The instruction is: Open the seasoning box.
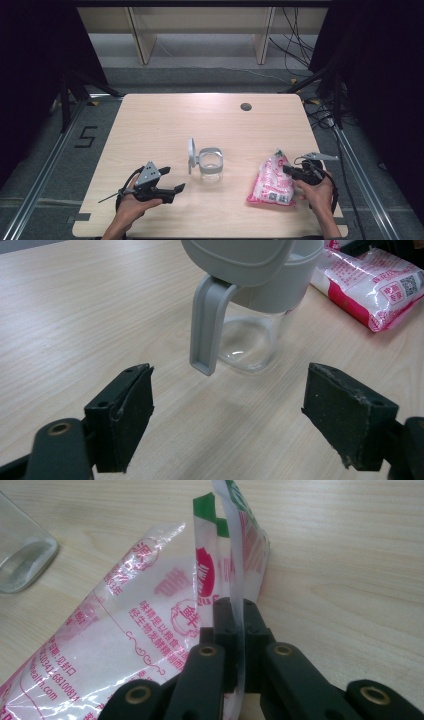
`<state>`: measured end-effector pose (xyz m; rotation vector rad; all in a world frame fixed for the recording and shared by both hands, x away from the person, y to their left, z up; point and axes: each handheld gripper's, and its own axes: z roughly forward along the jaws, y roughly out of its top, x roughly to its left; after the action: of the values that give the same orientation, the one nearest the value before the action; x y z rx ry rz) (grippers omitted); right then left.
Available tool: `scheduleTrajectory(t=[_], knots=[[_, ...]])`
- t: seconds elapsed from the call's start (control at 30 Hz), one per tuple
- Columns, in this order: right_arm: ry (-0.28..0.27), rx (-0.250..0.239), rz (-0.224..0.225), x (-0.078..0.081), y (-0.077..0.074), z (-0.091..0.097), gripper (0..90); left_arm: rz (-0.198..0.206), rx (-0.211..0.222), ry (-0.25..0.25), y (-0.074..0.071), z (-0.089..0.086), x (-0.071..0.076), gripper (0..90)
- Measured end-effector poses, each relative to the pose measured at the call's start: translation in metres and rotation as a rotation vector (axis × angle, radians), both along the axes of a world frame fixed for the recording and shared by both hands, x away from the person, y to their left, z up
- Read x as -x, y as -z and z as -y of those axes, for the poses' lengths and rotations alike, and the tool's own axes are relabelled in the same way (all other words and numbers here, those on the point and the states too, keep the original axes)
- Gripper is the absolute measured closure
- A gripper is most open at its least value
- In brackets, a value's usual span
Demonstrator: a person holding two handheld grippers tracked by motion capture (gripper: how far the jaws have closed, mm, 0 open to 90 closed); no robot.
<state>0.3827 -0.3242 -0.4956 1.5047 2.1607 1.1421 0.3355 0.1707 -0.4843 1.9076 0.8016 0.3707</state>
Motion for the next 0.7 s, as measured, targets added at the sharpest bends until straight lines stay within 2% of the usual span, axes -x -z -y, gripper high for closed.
scheduleTrajectory(t=[0.03,0.07,0.1,0.17,0.2,0.23,0.27,0.3,0.33,0.37,0.4,0.57,0.6,0.63,0.67,0.7], knots=[[-0.013,-0.014,-0.002,0.000,-0.001,0.000,90.0,0.005,-0.009,0.005,0.000,0.000,0.000,19.3],[-0.009,-0.007,-0.003,0.001,-0.001,-0.001,90.0,0.004,-0.007,0.004,0.000,0.000,0.000,19.3],[-0.013,-0.013,0.001,0.002,-0.002,-0.002,90.0,-0.010,0.006,-0.010,0.000,0.001,0.001,19.3],[-0.028,-0.019,0.029,0.001,-0.003,-0.002,90.0,-0.017,0.021,-0.001,-0.001,0.001,0.002,19.2],[-0.009,-0.056,0.019,0.004,-0.004,-0.005,90.0,-0.025,0.034,0.009,-0.001,0.001,0.001,19.2],[-0.031,-0.032,0.043,0.002,-0.005,-0.002,90.0,-0.027,0.036,0.009,-0.001,0.001,0.002,19.1],[-0.031,-0.032,0.043,0.002,-0.005,-0.002,90.0,-0.027,0.036,0.009,-0.001,0.001,0.002,18.9],[-0.046,-0.049,0.065,0.003,-0.008,-0.003,90.0,-0.020,0.030,0.009,-0.002,0.002,0.003,18.8],[-0.024,-0.061,0.051,0.006,-0.010,-0.006,90.0,-0.008,0.019,0.021,-0.002,0.001,0.002,18.8],[-0.041,-0.038,0.068,0.005,-0.011,-0.004,90.0,-0.010,0.024,0.019,-0.002,0.001,0.002,18.8],[-0.055,-0.042,0.094,0.004,-0.011,-0.004,90.0,-0.011,0.023,0.015,-0.002,0.001,0.002,18.7],[-0.082,-0.115,0.125,0.013,-0.023,-0.012,90.0,-0.014,0.022,0.019,-0.001,0.001,0.002,18.6],[-0.106,-0.082,0.148,0.013,-0.026,-0.011,90.0,-0.014,0.022,0.019,-0.001,0.001,0.002,18.6],[-0.097,-0.124,0.147,0.016,-0.028,-0.014,90.0,-0.031,0.031,0.010,0.000,0.002,0.004,18.5],[-0.121,-0.117,0.176,0.016,-0.030,-0.014,90.0,-0.031,0.031,0.010,0.000,0.002,0.004,18.5],[-0.134,-0.128,0.186,0.016,-0.032,-0.015,90.0,-0.016,0.024,0.029,0.000,0.003,0.004,18.5]])
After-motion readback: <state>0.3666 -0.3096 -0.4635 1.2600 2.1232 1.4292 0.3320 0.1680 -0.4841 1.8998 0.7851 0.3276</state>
